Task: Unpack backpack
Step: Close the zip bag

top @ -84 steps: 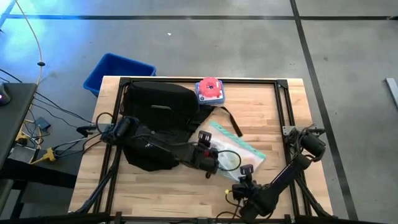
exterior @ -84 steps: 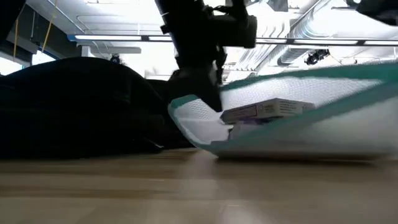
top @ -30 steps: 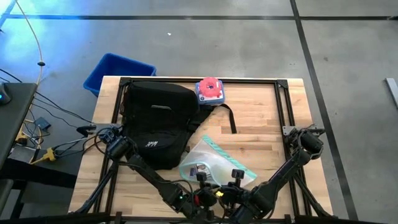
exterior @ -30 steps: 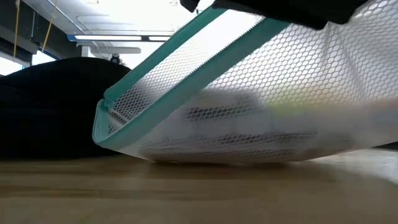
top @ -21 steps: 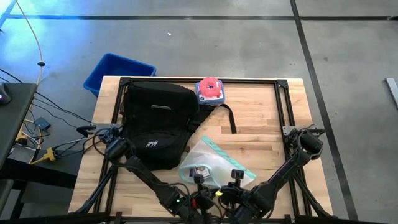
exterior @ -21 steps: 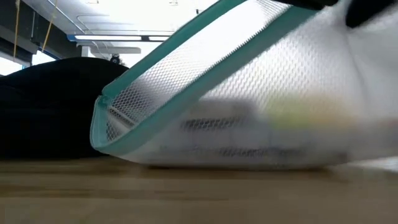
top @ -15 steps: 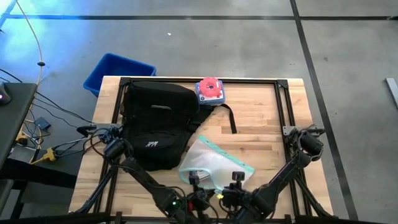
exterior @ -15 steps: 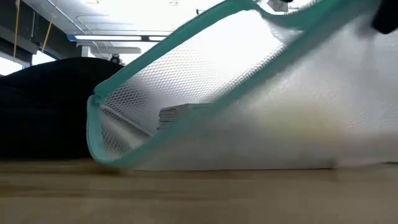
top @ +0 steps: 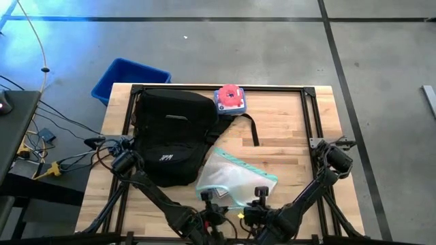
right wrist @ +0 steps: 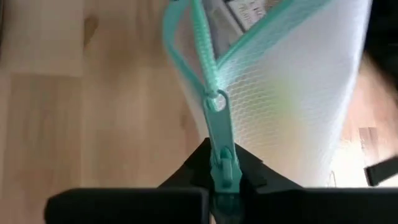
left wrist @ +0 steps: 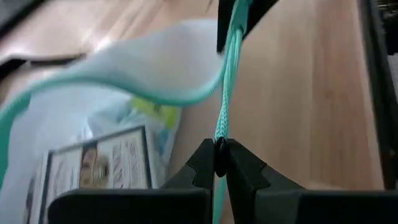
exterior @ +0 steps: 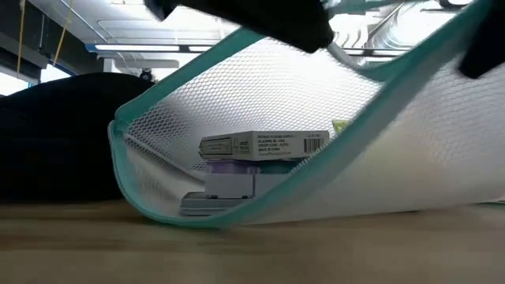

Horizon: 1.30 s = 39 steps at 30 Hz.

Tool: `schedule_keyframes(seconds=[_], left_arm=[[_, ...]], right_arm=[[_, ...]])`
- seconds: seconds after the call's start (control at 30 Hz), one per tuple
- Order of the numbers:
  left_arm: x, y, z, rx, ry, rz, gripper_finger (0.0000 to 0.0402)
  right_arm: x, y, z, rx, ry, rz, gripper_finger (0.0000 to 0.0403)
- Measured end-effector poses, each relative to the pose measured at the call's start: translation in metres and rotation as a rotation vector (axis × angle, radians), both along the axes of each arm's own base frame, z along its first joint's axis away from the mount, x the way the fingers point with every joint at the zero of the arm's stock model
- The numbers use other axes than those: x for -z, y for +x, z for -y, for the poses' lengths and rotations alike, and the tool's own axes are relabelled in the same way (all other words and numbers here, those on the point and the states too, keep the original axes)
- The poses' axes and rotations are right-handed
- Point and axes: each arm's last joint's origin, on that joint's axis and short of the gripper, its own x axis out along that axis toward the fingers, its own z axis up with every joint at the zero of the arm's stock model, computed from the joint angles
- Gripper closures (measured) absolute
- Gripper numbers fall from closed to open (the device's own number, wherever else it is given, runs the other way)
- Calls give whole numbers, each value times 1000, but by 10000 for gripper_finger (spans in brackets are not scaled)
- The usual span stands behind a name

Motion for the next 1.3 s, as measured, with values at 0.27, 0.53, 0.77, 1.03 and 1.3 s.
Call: schedule_keyframes(seconds=[0.27, 0.53, 0.77, 1.03, 1.3], left_arm=[[12, -36, -18, -189, 38, -249, 401], [11, -63, -24, -316, 67, -382, 401], [14, -88, -14, -338, 49, -561, 401], [8, -104, -12, -402, 79, -526, 401], [8, -91, 4, -210, -23, -456, 370]], right_arm=[[-3, -27, -15, -4, -22, 11, 403], [-12, -59, -18, 111, -47, 45, 403], [-16, -89, -17, 253, -90, -8, 403], [-17, -94, -19, 257, -98, 90, 403], [-15, -88, -17, 256, -97, 45, 402]])
